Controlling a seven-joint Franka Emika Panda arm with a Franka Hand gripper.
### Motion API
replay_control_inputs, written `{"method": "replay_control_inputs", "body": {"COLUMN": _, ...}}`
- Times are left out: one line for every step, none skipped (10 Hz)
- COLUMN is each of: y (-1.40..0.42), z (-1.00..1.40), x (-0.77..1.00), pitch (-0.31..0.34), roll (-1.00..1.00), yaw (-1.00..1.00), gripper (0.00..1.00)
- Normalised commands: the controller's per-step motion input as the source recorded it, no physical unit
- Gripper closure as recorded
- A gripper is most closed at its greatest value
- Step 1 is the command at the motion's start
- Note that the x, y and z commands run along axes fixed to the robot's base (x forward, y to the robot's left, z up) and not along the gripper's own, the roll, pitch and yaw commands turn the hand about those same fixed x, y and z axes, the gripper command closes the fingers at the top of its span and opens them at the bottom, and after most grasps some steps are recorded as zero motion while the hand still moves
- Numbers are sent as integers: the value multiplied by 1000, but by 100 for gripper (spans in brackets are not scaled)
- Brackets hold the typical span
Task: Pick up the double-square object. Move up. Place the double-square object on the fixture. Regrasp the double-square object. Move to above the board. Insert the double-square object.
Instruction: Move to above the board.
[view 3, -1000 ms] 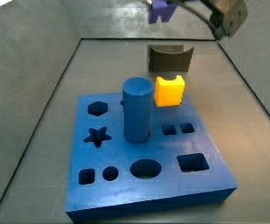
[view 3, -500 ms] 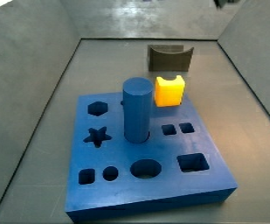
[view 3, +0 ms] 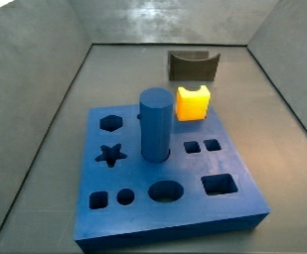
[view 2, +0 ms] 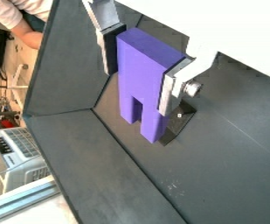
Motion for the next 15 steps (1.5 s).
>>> {"method": "replay_control_inputs", "body": {"y": -90, "z": 1000, "x": -75, "pitch": 83, "roll": -34, "yaw": 93, "gripper": 100}}
{"method": "replay_control_inputs", "body": {"y": -84, "z": 1000, "x": -61, "pitch": 80, "roll": -38, "yaw": 91, "gripper": 100}}
{"method": "replay_control_inputs", "body": {"y": -59, "z": 851, "x": -31, "pitch": 77, "roll": -38, "yaw": 83, "gripper": 100}}
{"method": "replay_control_inputs", "body": {"y": -45, "z": 662, "x": -17, "pitch": 77, "roll": -38, "yaw": 78, "gripper": 100}}
{"method": "replay_control_inputs", "body": {"y": -38, "z": 520, "x": -7, "pitch": 75, "roll": -41, "yaw": 74, "gripper": 100}}
{"method": "replay_control_inputs", "body": {"y": -32, "z": 429, "x": -3, "pitch": 78, "roll": -43, "yaw": 70, "gripper": 100}}
{"method": "replay_control_inputs", "body": {"y": -29, "z": 248, "x": 3, "pitch": 80, "roll": -45, "yaw": 66, "gripper": 100}}
{"method": "replay_control_inputs", "body": {"y": -1000, "z": -359, "x": -170, "pitch": 53, "roll": -1000, "yaw": -179, "gripper": 100}}
{"method": "replay_control_inputs", "body": {"y": -1000, "z": -415, "x": -160, "pitch": 51, "roll": -1000, "yaw": -180, "gripper": 100}}
{"method": "replay_control_inputs", "body": {"y": -1000, "z": -426, "x": -152, "pitch": 66, "roll": -1000, "yaw": -170, "gripper": 100}}
{"method": "replay_control_inputs", "body": {"y": -1000, "z": -434, "x": -151, "pitch": 76, "roll": -1000, "yaw": -169, "gripper": 100}}
{"method": "replay_control_inputs", "body": {"y": -822, "z": -354, "x": -131, "pitch": 84, "roll": -1000, "yaw": -169, "gripper": 100}}
{"method": "replay_control_inputs", "body": {"y": -419, "z": -180, "x": -60, "pitch": 100, "roll": -1000, "yaw": -161, "gripper": 100}}
{"method": "replay_control_inputs", "body": {"y": -163, "z": -71, "x": -37, "pitch": 109, "roll": -1000, "yaw": -150, "gripper": 100}}
{"method": "replay_control_inputs", "body": {"y": -48, "z": -24, "x": -49, "pitch": 103, "roll": -1000, "yaw": -139, "gripper": 100}}
